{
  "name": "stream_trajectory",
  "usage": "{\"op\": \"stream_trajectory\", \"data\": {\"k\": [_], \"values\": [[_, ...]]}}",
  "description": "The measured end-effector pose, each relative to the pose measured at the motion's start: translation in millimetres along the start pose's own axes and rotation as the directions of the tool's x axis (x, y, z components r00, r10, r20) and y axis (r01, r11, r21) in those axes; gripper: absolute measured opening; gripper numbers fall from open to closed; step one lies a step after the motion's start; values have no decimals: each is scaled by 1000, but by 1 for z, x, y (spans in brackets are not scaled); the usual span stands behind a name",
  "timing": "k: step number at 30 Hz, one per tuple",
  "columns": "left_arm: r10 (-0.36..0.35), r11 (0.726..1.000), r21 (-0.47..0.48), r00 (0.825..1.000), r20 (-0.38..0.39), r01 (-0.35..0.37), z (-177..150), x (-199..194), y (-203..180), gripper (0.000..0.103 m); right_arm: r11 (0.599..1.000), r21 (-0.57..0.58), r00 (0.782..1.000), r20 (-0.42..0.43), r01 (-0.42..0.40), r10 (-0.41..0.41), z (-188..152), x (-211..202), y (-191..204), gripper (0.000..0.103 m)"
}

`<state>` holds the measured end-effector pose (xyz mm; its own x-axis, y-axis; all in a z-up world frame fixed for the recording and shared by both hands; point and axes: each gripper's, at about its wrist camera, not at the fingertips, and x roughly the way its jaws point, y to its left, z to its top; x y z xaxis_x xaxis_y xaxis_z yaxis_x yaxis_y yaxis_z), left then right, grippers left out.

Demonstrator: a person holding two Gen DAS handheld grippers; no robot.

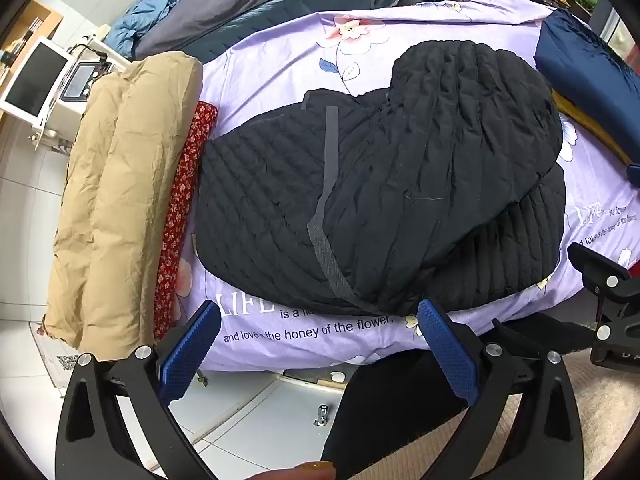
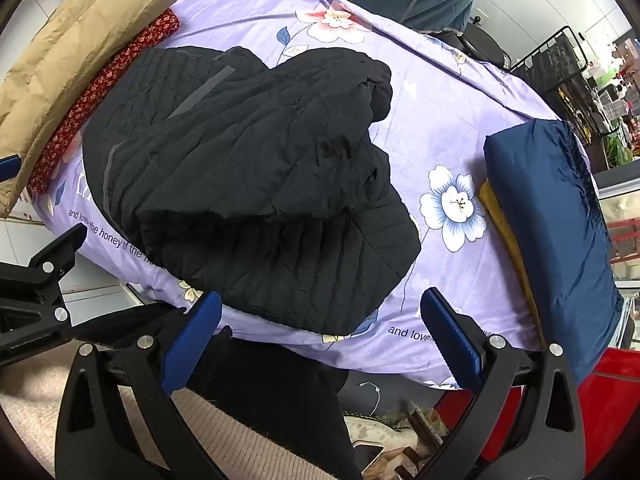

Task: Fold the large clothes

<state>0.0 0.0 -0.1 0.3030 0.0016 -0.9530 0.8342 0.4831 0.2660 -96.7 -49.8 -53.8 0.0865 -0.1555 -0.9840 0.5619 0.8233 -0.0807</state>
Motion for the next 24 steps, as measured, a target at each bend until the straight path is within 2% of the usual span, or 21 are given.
{"op": "stream_trajectory", "data": {"k": [24], "values": [[-2,1000,3,1000,-14,2,-1,4,0,97,1000,1,1000,-3,4,-4,1,2,0,98]]}}
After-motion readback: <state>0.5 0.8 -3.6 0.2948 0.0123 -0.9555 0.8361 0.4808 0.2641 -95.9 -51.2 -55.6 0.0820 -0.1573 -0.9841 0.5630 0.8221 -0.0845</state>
